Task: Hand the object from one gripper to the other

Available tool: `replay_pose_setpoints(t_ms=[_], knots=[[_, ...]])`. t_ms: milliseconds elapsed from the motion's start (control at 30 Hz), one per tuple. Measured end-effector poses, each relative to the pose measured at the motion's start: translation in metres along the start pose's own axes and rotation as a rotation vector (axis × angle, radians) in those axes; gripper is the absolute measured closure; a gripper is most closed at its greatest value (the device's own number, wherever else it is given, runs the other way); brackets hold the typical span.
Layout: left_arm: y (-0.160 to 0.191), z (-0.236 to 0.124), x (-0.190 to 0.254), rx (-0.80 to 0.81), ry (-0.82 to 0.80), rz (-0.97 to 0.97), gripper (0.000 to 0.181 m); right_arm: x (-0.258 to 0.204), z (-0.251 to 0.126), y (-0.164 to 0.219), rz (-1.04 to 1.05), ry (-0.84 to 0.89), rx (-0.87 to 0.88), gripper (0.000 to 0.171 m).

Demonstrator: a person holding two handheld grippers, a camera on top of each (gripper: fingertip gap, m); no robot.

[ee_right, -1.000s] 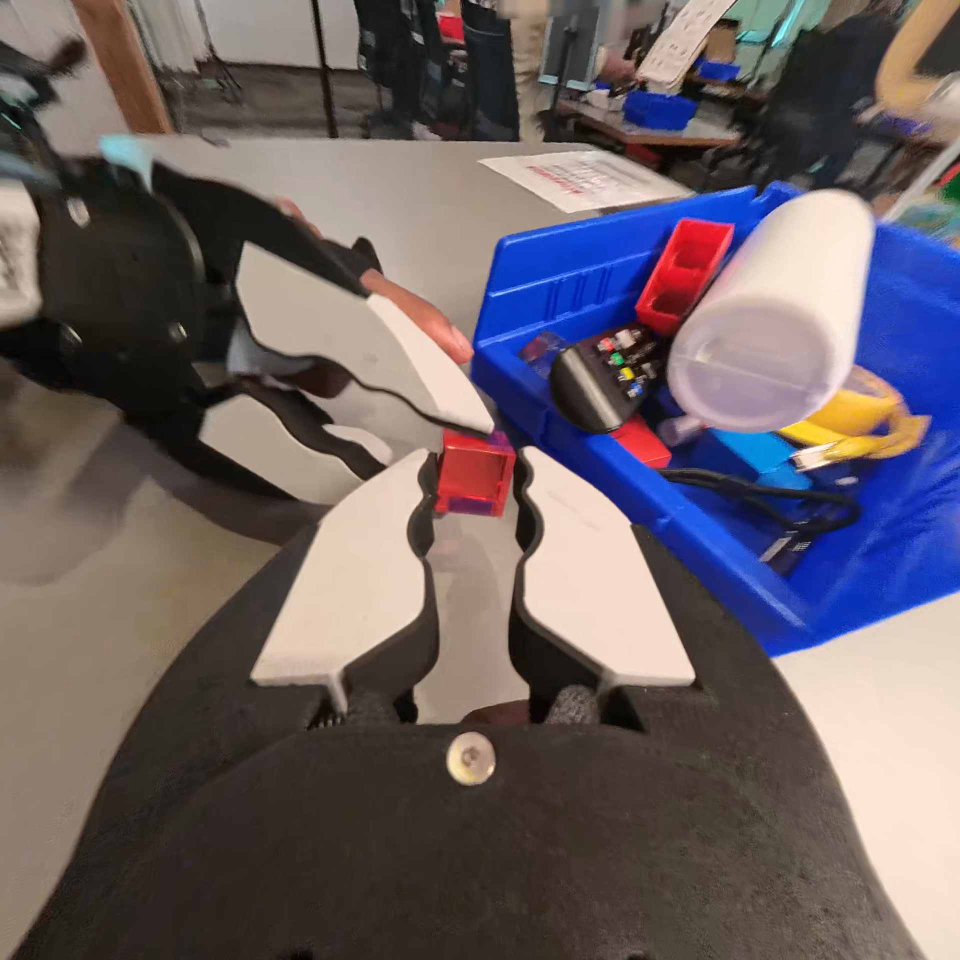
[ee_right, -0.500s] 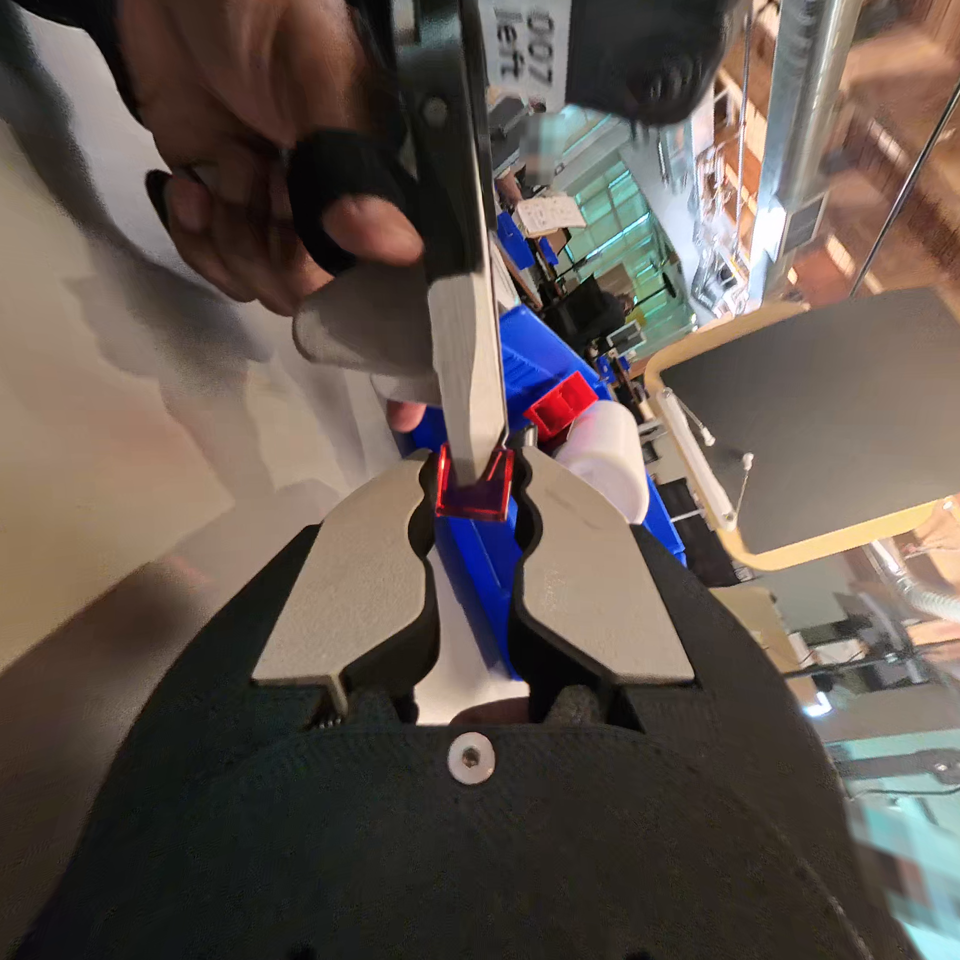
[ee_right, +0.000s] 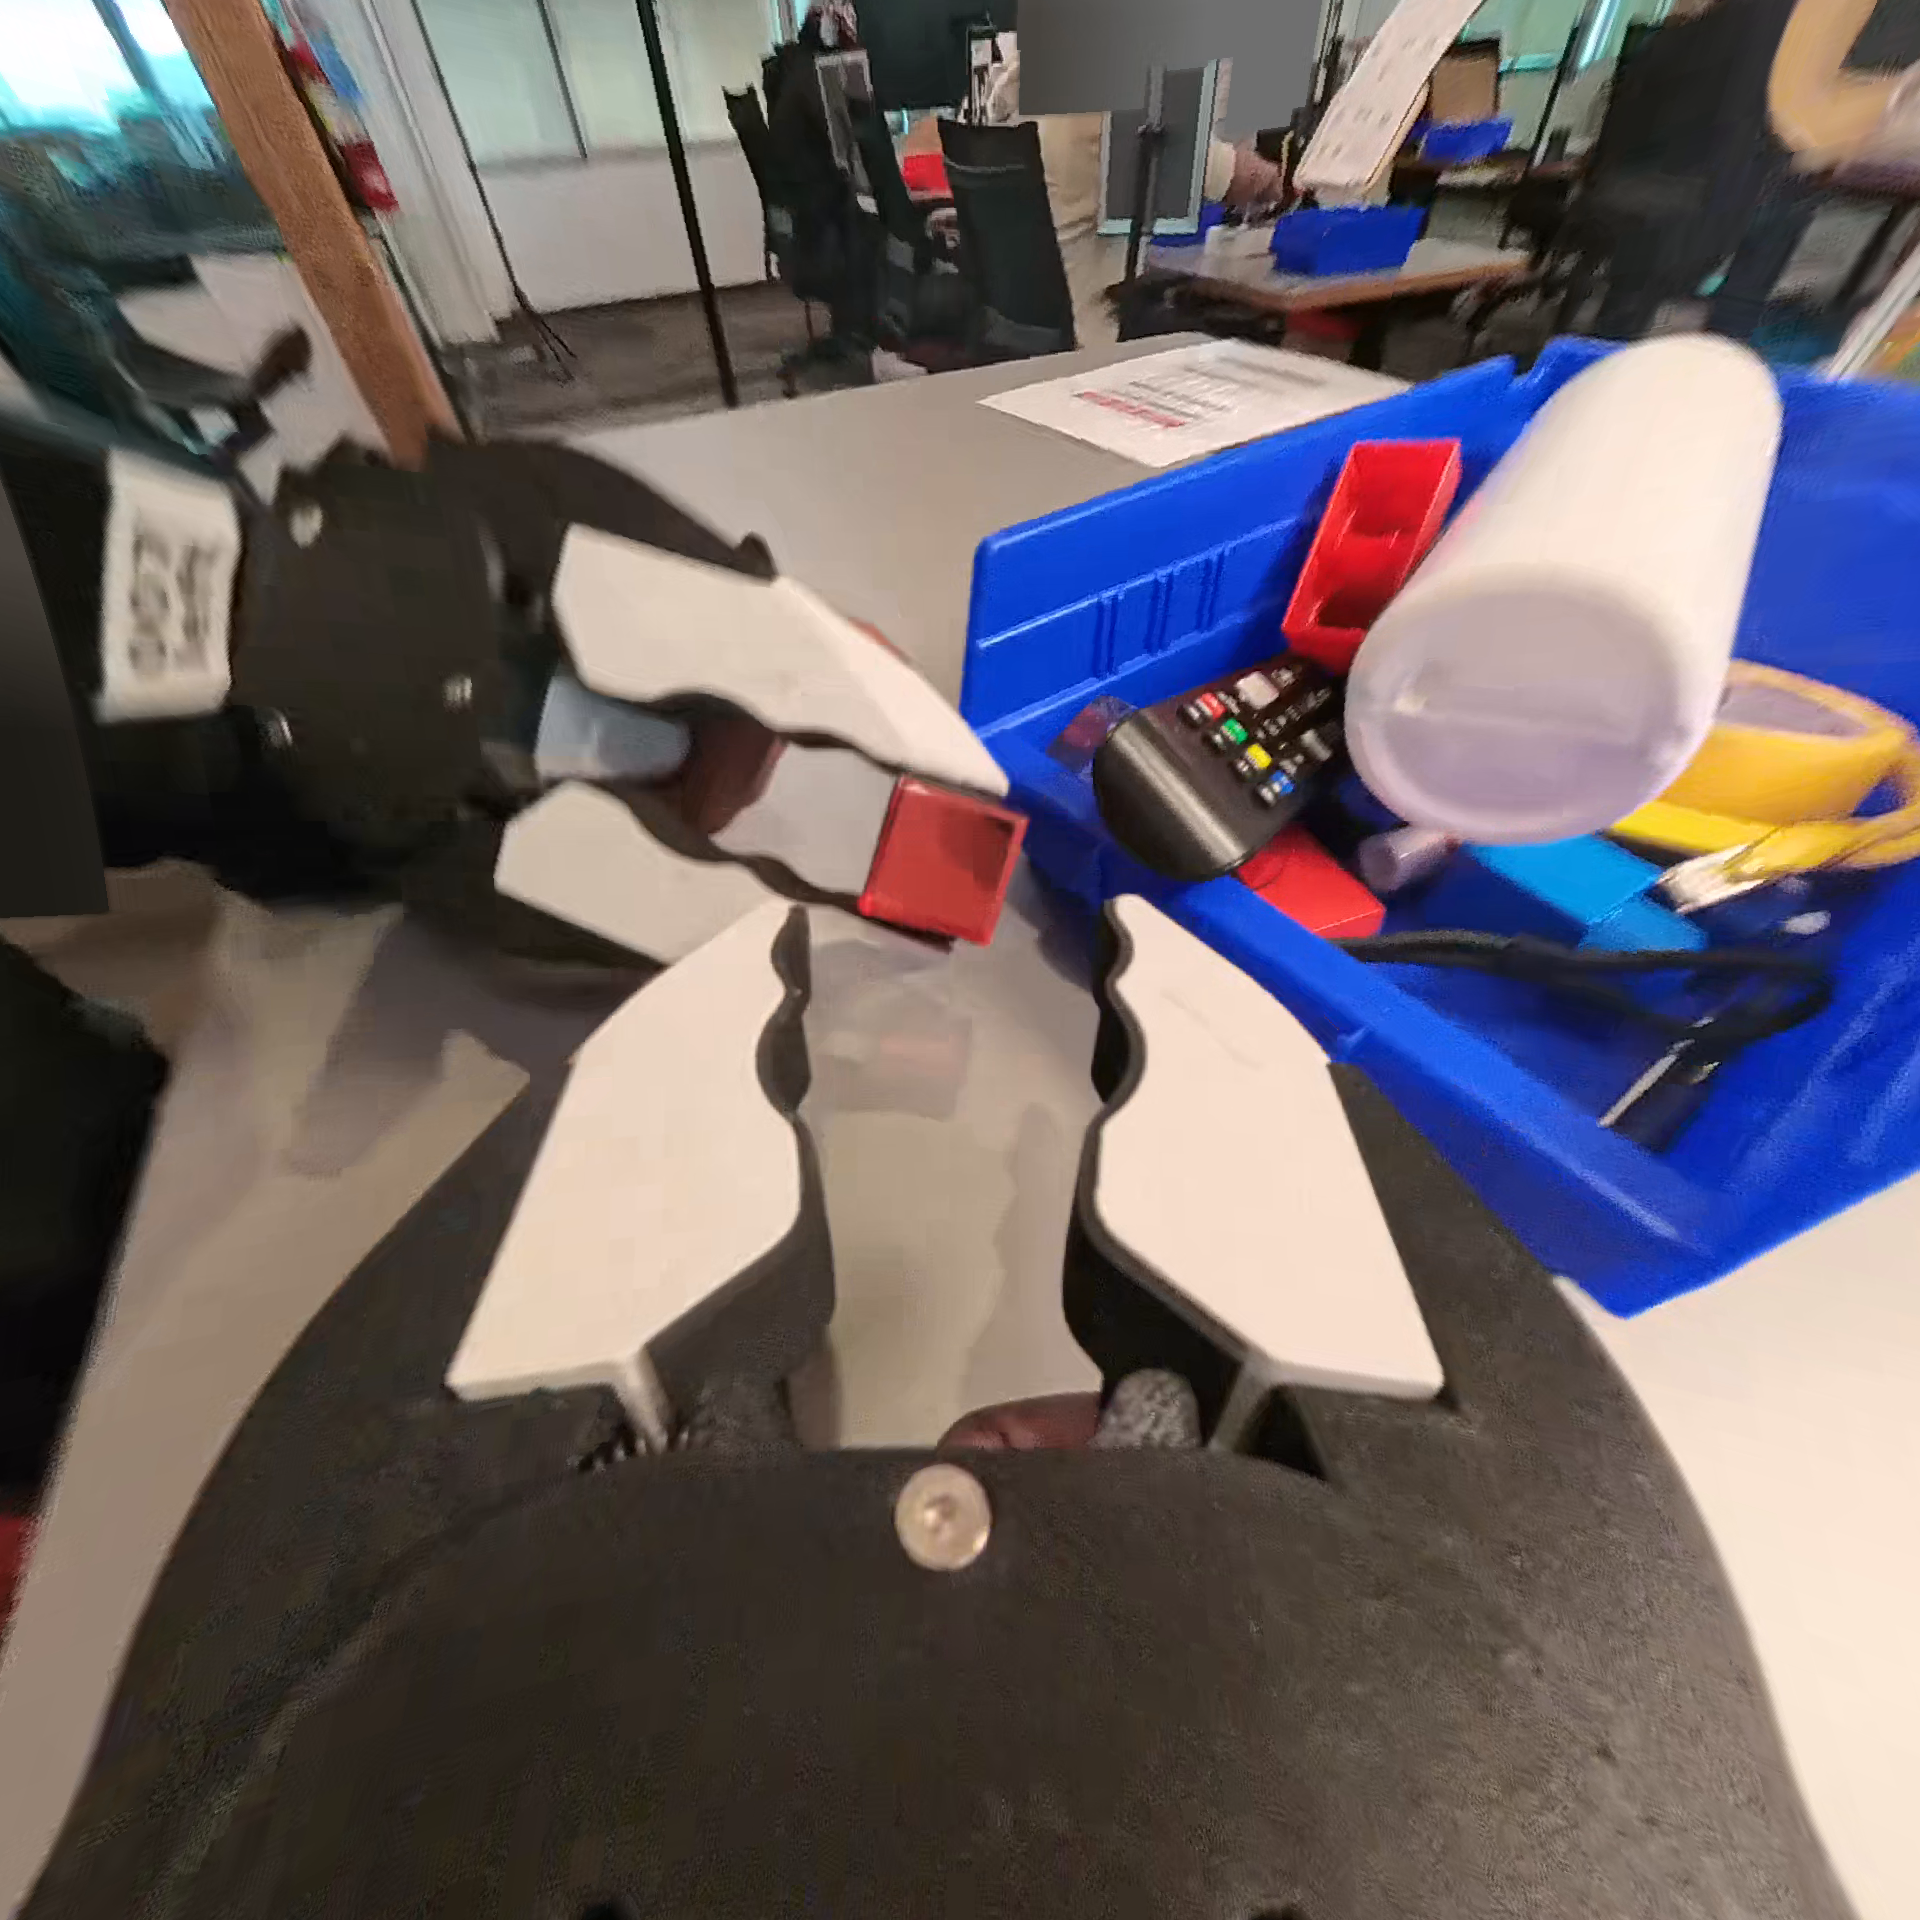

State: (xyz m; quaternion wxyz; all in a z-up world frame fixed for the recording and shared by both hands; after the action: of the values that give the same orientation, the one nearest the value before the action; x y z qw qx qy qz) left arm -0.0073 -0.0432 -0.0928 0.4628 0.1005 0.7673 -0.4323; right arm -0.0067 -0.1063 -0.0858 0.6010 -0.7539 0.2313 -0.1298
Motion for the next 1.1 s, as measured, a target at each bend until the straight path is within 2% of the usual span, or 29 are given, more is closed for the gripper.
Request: replay_pose_setpoints(t_ms=[133,200,267,333,467,600,700,933,1000,1100], knots=[[-0.006,0.0,0.008,0.014,-0.007,0.055,0.153,-0.005,0.006,0.004,0.051,-0.036,-0.03,0.122],[-0.005,0.001,0.009,0.009,-0.005,0.059,0.153,-0.006,0.008,0.005,-0.007,0.002,-0.038,0.141],[-0.003,0.002,0.009,0.007,0.021,0.031,0.151,-0.004,0.007,0.005,-0.133,0.077,-0.043,0.143],[0.003,0.003,0.008,-0.018,0.102,-0.105,0.143,0.0,0.004,0.005,-0.307,0.19,-0.053,0.143],[0.015,0.005,0.003,-0.072,0.318,-0.515,0.135,0.003,0.0,0.003,-0.641,0.359,-0.072,0.144],[0.015,0.002,0.002,-0.032,0.572,-0.914,0.131,-0.006,0.002,0.006,-0.833,0.398,-0.082,0.144],[0.01,0.001,-0.001,0.036,0.654,-1.094,0.129,-0.014,0.004,0.007,-0.909,0.384,-0.059,0.144],[-0.007,-0.003,0.008,0.121,0.752,-1.16,0.136,-0.028,0.005,0.009,-1.106,0.388,-0.038,0.144],[-0.006,-0.001,0.007,0.123,0.711,-1.159,0.149,-0.03,0.005,0.009,-1.131,0.386,-0.031,0.144],[0.0,0.002,0.004,0.113,0.617,-1.082,0.153,-0.028,0.005,0.01,-1.084,0.367,-0.04,0.145]])
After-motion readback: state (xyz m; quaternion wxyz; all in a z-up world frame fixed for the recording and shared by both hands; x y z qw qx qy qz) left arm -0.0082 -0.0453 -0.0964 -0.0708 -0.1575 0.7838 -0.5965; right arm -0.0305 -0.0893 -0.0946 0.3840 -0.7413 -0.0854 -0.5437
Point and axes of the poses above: each gripper's, where its closed fingertips meet, z out along the fingers, y out of its underside, x = y × z across the jaws, the point moved 4 cm from there along -z, back along the fingers
